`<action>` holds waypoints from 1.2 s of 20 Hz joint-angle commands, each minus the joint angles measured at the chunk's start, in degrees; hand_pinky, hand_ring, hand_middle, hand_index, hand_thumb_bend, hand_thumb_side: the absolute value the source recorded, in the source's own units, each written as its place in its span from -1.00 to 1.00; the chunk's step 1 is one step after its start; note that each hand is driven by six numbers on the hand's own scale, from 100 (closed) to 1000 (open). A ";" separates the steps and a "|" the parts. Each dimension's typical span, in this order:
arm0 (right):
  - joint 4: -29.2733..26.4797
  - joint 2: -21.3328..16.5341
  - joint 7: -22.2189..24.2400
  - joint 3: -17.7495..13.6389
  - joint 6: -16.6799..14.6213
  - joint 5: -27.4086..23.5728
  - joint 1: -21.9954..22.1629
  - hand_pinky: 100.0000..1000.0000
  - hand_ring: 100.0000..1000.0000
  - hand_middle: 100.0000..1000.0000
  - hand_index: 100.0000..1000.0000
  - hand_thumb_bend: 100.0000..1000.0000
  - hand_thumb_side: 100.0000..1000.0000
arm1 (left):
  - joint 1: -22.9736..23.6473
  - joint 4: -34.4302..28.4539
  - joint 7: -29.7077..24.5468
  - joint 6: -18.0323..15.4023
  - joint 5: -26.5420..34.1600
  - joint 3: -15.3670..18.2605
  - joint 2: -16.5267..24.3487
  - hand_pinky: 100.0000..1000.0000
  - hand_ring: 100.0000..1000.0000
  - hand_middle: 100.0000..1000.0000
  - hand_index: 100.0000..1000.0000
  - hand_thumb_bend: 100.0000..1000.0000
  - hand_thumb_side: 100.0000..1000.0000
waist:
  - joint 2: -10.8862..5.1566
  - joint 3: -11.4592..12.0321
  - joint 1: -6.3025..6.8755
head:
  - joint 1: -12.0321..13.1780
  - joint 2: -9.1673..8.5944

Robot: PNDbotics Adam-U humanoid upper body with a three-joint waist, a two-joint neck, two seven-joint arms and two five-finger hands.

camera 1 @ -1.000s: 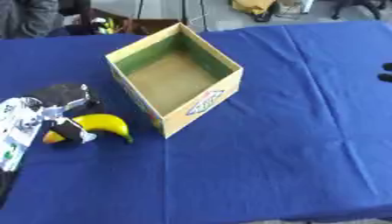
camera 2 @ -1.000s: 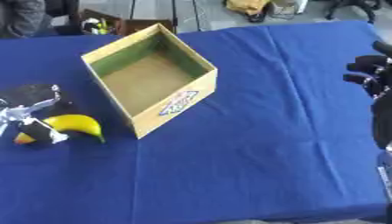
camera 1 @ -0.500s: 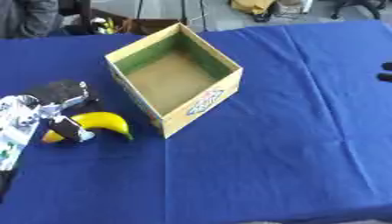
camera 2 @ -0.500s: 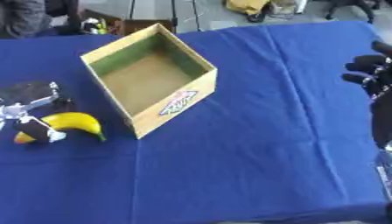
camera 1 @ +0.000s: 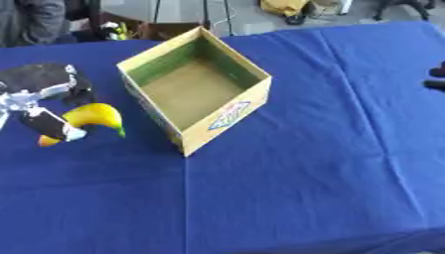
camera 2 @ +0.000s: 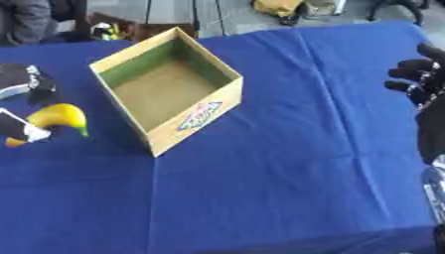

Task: Pick up objects on the table and place them in the box.

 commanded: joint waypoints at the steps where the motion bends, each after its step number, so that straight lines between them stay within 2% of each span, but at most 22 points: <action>1: -0.52 -1.44 0.27 -0.39 -0.05 -0.34 -0.34 0.23 0.27 0.12 0.59 -1.00 0.61 | -2.75 -1.48 -0.69 -0.20 2.70 0.07 4.16 -0.11 -0.25 -0.28 -0.07 -0.56 -0.74 | -1.11 -0.14 0.04 | -0.21 0.41; 5: -0.38 -1.50 0.61 -0.06 0.07 -0.47 -0.30 0.23 0.27 0.12 0.59 -1.00 0.61 | -8.15 -0.50 -1.02 -0.23 4.68 -0.67 4.99 -0.11 -0.25 -0.28 -0.08 -0.54 -0.77 | -1.42 -0.56 0.10 | 0.05 0.56; 10: -0.22 -1.56 1.21 0.49 0.22 -0.64 -0.30 0.23 0.27 0.12 0.59 -1.00 0.61 | -15.57 4.64 -1.17 -1.12 3.93 -2.48 2.00 -0.09 -0.24 -0.27 -0.06 -0.52 -0.78 | -1.69 -1.50 0.00 | 0.70 0.84; 17: -0.05 -1.38 2.39 1.60 0.54 -1.01 -1.01 0.23 0.27 0.12 0.59 -1.00 0.61 | -23.97 16.39 1.28 -4.30 -4.01 -3.92 -5.19 -0.08 -0.22 -0.25 -0.05 -0.48 -0.80 | -1.63 -3.97 -0.10 | 1.97 0.89; 21: 0.06 -1.22 2.95 2.12 0.72 -1.19 -1.52 0.23 0.27 0.12 0.59 -1.00 0.61 | -26.21 21.75 5.79 -4.67 -9.34 -3.03 -9.16 -0.08 -0.22 -0.26 -0.05 -0.46 -0.81 | -1.47 -5.67 0.04 | 2.90 0.74; 24: 0.12 -1.14 3.19 2.24 0.78 -1.30 -1.70 0.23 0.27 0.12 0.59 -1.00 0.61 | -26.68 24.26 8.59 -5.37 -12.18 -2.72 -10.38 -0.08 -0.22 -0.26 -0.05 -0.46 -0.81 | -1.43 -6.04 0.06 | 3.11 0.69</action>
